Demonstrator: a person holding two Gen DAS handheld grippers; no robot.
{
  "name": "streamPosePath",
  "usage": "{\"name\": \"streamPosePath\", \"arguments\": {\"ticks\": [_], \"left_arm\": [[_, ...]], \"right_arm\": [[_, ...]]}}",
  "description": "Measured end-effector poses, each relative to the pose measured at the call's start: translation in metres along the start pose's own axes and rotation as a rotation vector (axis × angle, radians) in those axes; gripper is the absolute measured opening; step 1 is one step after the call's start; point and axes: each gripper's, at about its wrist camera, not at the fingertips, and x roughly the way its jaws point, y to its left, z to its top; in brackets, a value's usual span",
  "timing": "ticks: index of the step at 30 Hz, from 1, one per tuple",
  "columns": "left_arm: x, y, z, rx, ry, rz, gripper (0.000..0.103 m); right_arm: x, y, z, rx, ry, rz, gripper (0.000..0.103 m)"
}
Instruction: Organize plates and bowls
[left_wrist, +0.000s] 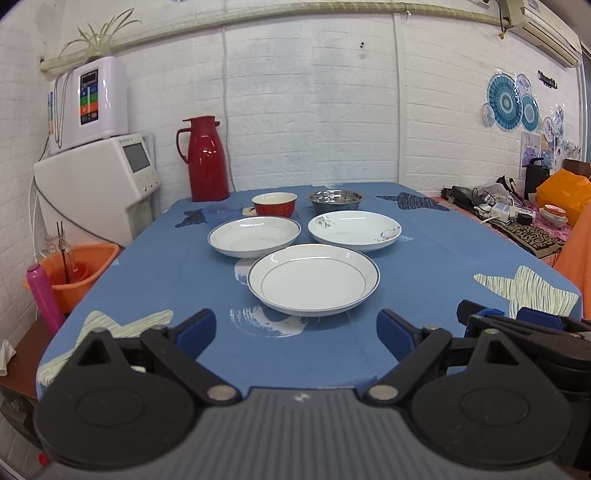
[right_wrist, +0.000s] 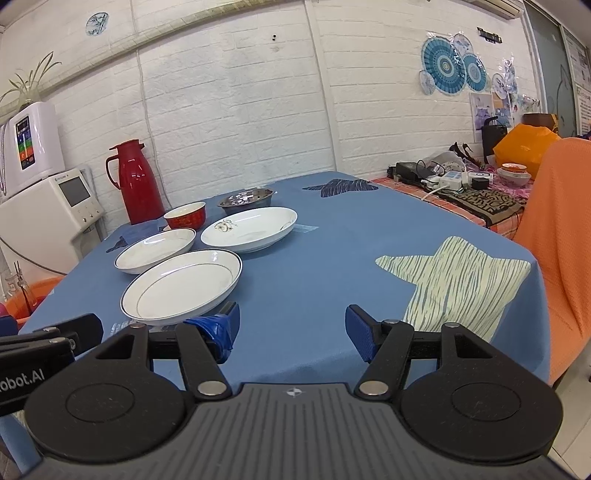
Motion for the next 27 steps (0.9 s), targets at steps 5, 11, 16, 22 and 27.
{"name": "streamPosePath", "arguments": {"ticks": [5, 11, 16, 22, 27], "left_arm": [[0.027, 0.029, 0.001, -0.005, 0.035, 0.048, 0.090], [0.074, 0.071, 0.007, -0.100, 0.158, 0.069, 0.090], [0.105, 0.079, 0.018, -0.081, 0.206, 0.089, 0.090], [0.162, 0.089, 0.043, -0.090, 0.309, 0.015, 0.090], [0.216, 0.097, 0.054, -0.109, 0.427, -0.060, 0.088]], "right_arm": [[0.013, -0.006, -0.008, -0.015, 0.029, 0.036, 0.049], [0.045, -0.013, -0.004, 0.033, 0.120, 0.072, 0.049], [0.084, 0.003, 0.018, 0.009, 0.186, 0.095, 0.049], [0.141, 0.029, 0.045, -0.034, 0.282, 0.149, 0.049], [0.184, 0.052, 0.057, -0.094, 0.373, 0.167, 0.049]]}}
